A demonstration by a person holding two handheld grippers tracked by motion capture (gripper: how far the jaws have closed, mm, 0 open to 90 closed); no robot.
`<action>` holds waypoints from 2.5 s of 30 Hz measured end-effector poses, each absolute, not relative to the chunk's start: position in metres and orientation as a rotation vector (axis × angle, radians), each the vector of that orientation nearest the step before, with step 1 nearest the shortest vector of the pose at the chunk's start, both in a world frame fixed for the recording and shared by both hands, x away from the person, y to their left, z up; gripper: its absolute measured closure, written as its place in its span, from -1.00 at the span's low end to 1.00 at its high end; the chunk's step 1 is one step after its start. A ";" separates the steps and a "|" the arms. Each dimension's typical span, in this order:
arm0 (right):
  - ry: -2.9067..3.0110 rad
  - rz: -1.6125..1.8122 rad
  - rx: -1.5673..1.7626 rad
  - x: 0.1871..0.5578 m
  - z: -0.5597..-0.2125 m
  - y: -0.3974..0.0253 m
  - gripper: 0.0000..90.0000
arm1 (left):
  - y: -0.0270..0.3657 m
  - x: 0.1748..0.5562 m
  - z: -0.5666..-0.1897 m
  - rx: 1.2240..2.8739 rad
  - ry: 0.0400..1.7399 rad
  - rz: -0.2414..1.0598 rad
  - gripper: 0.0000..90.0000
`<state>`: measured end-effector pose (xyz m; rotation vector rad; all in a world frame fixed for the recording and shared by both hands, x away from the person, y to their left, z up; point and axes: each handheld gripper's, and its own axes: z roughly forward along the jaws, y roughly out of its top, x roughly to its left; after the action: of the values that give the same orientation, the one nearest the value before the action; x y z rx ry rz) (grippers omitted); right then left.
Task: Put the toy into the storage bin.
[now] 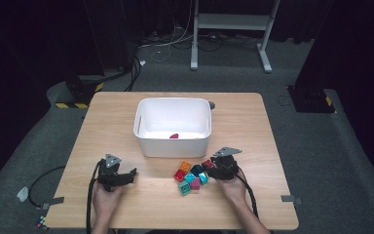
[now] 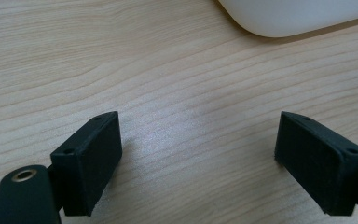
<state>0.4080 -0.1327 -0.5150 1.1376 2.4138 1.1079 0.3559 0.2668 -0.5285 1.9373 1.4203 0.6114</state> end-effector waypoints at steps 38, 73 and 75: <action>2.433 1.175 1.093 0.398 -0.482 -0.154 0.31 | 0.267 0.356 -0.528 1.937 1.419 0.612 -0.67; 2.428 1.337 1.041 0.397 -0.437 -0.163 0.31 | 0.266 0.356 -0.528 1.946 1.404 0.608 -0.67; 2.433 1.345 1.023 0.396 -0.434 -0.163 0.31 | 0.266 0.356 -0.528 1.948 1.403 0.607 -0.67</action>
<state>0.3960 -0.1628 -0.4339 1.0231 2.4328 1.3448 0.3556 0.2663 -0.5284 1.9482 1.4035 0.6067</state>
